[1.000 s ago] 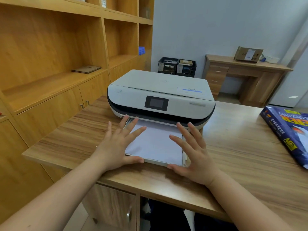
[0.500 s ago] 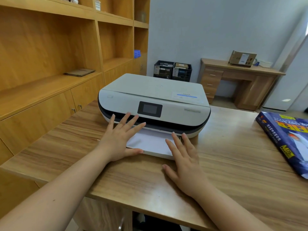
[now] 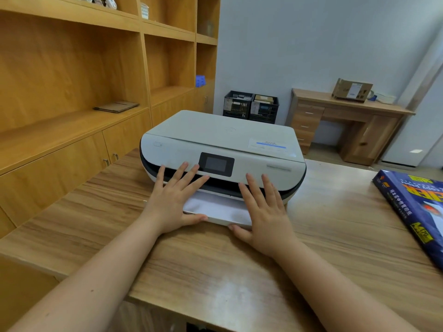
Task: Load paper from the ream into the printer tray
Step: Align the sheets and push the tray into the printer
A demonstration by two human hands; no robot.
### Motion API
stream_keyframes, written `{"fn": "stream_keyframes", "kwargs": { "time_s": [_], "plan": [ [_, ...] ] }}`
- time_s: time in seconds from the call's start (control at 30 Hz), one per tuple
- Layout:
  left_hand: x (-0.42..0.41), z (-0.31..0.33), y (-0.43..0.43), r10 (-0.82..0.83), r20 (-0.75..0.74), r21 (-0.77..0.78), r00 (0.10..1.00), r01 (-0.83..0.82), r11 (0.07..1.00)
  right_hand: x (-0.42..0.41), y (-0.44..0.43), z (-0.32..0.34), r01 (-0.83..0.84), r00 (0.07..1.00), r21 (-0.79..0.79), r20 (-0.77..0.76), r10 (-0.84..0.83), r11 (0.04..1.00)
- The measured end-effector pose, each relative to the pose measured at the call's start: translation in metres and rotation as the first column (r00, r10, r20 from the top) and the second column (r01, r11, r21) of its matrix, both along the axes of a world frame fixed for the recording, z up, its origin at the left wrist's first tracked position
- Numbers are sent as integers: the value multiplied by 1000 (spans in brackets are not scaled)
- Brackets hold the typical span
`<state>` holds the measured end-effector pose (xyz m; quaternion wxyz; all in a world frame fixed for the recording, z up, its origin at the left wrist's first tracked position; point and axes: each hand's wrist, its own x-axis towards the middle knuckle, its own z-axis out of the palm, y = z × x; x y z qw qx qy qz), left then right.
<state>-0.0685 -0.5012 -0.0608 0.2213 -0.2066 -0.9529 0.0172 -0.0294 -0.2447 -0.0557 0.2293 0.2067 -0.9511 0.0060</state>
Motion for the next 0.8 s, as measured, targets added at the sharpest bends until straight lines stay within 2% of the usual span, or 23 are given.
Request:
{"fn": "stream_keyframes", "kwargs": {
  "time_s": [0.07,0.13,0.33,0.5,0.8],
  "plan": [
    [1,-1,0,23,-3,20,1000,-22,1000,-8,-1,1,-80,997,6,-17,80,997],
    [2,-2,0,37,-8,37,999,-36,999,-11,-3,-4,-112,993,-54,-36,110,992],
    [2,-5,2,25,14,85,1000,-26,996,-14,2,-11,-87,996,-141,-50,80,986],
    [4,-3,1,30,66,139,997,-39,990,-15,2,-15,-70,997,-155,-27,67,985],
    [2,-3,3,51,52,110,997,-57,992,-16,2,-16,-68,997,-159,-51,60,985]
  ]
}}
